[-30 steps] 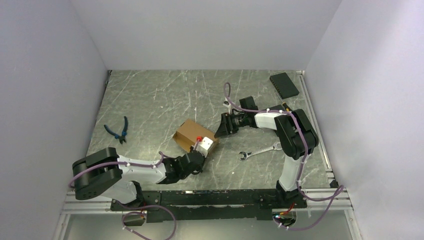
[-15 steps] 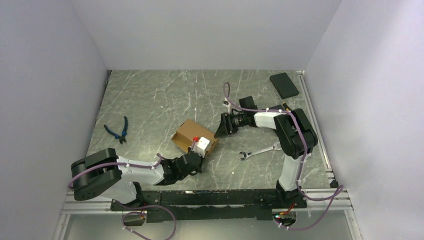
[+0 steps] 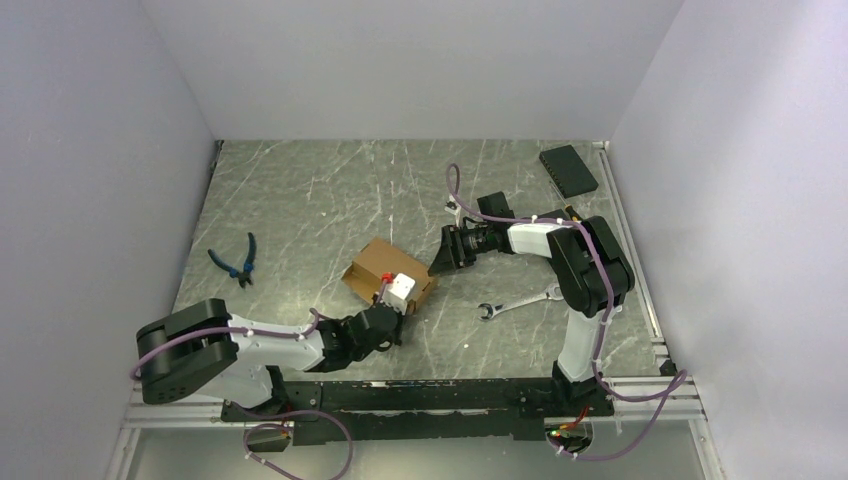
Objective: Fold the paper box
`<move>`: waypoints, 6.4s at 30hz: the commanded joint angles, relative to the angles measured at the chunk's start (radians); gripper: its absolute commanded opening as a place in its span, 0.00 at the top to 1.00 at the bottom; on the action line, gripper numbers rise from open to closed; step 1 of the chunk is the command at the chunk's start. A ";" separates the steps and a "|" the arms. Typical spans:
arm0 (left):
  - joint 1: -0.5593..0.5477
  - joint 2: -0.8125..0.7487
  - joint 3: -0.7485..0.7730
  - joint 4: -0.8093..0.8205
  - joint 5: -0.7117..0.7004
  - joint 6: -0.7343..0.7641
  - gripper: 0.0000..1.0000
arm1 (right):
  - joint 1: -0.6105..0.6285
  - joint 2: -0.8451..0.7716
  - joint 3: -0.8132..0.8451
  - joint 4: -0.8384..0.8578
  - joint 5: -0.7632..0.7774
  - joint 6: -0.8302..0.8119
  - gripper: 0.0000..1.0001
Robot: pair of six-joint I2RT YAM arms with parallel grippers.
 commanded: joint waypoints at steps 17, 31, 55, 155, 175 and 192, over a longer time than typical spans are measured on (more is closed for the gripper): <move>0.036 -0.017 0.078 -0.094 0.054 -0.013 0.99 | 0.040 0.028 0.030 -0.049 0.105 -0.093 0.47; 0.056 -0.046 0.158 -0.243 0.091 -0.070 0.73 | 0.040 -0.002 0.053 -0.085 0.102 -0.152 0.33; 0.063 -0.546 -0.083 -0.603 0.190 -0.642 1.00 | 0.037 -0.019 0.053 -0.084 0.086 -0.155 0.30; 0.856 -0.327 -0.012 -0.277 0.516 -0.473 0.11 | 0.038 0.002 0.083 -0.092 0.047 -0.179 0.29; 1.010 0.255 0.217 0.129 0.901 -0.563 0.25 | 0.060 0.220 0.386 -0.045 -0.040 0.042 0.32; 0.979 0.416 0.253 0.269 1.040 -0.662 0.93 | 0.109 0.282 0.428 -0.084 0.002 0.018 0.80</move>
